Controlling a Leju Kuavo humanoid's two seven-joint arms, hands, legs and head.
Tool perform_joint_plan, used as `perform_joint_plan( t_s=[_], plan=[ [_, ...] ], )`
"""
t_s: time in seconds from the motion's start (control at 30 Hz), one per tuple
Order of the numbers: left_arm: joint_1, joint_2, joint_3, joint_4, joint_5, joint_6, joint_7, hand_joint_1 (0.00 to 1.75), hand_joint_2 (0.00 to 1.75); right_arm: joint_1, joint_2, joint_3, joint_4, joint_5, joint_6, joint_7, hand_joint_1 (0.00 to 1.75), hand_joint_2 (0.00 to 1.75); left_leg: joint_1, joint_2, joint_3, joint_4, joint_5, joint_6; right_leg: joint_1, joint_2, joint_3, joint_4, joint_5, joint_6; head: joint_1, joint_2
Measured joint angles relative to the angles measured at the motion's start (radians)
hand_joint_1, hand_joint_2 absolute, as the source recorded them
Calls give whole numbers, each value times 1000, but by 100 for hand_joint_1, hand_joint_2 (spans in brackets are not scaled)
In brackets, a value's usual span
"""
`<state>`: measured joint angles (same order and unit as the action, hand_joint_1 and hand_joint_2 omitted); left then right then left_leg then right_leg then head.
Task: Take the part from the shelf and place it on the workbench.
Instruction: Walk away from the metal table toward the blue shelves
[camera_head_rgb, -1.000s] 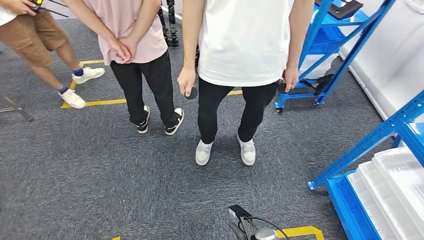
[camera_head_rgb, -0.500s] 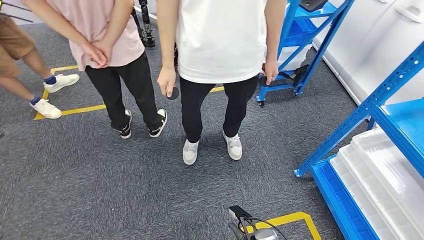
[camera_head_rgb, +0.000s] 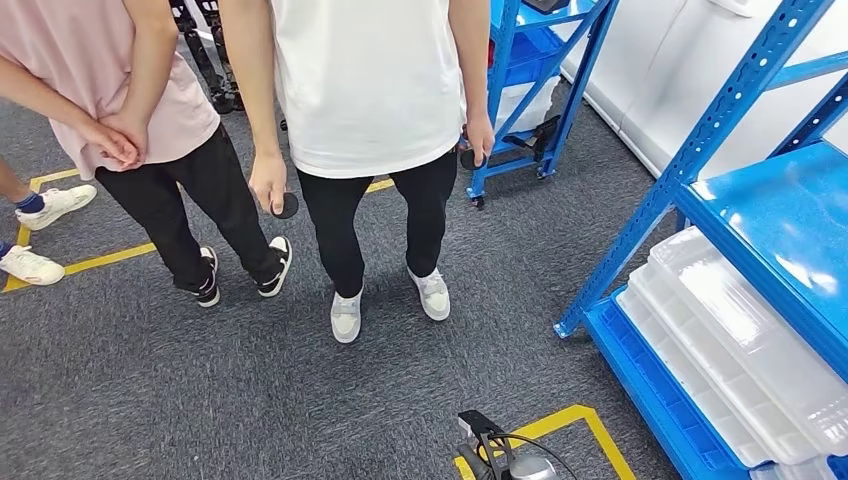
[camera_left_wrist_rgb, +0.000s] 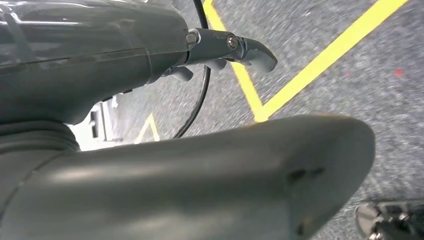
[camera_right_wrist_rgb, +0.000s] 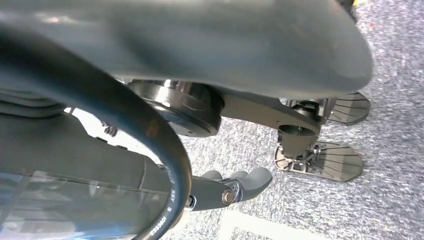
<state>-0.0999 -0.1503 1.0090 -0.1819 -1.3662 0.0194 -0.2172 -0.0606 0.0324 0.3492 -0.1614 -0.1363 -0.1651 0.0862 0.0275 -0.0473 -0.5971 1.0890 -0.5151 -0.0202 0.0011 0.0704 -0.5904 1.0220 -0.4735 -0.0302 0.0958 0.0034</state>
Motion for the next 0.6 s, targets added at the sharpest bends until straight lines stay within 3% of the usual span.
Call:
perform_joint_plan(
  t_s=[0.07, 0.13, 0.17, 0.23, 0.3, 0.33, 0.37, 0.4, 0.5, 0.57, 0.6],
  plan=[
    [0, 0, 0, 0, 0, -1, -9, 0, 0, 0, 0, 0, 0, 0, 0, 0, 0, 0, 0, -22, 13, -38, 7, 4, 0, 14, -7, 2, 1, 10, 0, 0],
    [0, -1, 0, 0, 0, -1, -10, 0, 0, 4, -1, 0, 1, 0, -1, 0, 0, 0, -2, -7, 15, -44, 10, 15, -4, 22, -11, 2, 1, 20, 0, 0],
    [0, -1, 0, 0, 0, -1, -8, 0, 0, 5, -2, 0, 1, 0, -1, 0, 0, 0, -2, 2, 17, -48, 12, 21, -5, 12, -16, 12, -6, 24, 1, 0],
    [0, 0, 1, 0, 0, 0, -6, 0, 0, 3, -2, 0, 1, 0, -1, 0, 0, 0, -2, 23, 21, -55, 15, 32, -6, -23, -56, 89, -49, 30, 5, 0],
    [0, 0, 1, 0, 0, 0, -6, 0, 0, 0, -2, 0, 1, 0, -1, 0, 0, 0, -6, 44, 21, -56, 14, 38, -10, -46, -124, 221, -104, 34, 6, 0],
    [0, 0, 1, 0, 0, 0, -6, 0, 0, 1, -2, 1, 1, 0, -1, 0, 0, 0, -7, 55, 21, -56, 12, 38, -12, -50, -148, 267, -114, 36, 6, 0],
    [0, 0, 1, 0, 0, 0, -6, 0, 0, 2, -2, 1, 1, 0, -1, 0, 0, 0, -7, 64, 22, -56, 11, 38, -14, -53, -157, 279, -107, 37, 6, 0],
    [0, 0, 1, 0, 0, 0, -6, 0, 0, 3, -2, 1, 1, 0, -1, 0, 0, 0, -7, 73, 24, -56, 9, 37, -15, -56, -145, 252, -83, 38, 6, 0],
    [0, 0, 2, 0, 0, 0, -6, 0, 0, 1, -3, 0, 1, 0, -1, 0, 0, 0, -10, 93, 32, -55, 0, 27, -8, -100, -48, 59, -1, 35, 7, 0],
    [0, 0, 2, 0, 0, 0, -6, 0, 0, 0, -3, 0, 1, 0, -1, 0, 0, 0, -15, 106, 35, -56, -4, 19, 1, -117, -24, 7, 4, 31, 6, 0],
    [0, 0, 2, 0, 0, 0, -6, 0, 0, 1, -3, 0, 1, 0, -1, 1, 0, 0, -17, 113, 37, -57, -5, 14, 5, -110, -24, 4, 4, 27, 6, 0]
  ],
)
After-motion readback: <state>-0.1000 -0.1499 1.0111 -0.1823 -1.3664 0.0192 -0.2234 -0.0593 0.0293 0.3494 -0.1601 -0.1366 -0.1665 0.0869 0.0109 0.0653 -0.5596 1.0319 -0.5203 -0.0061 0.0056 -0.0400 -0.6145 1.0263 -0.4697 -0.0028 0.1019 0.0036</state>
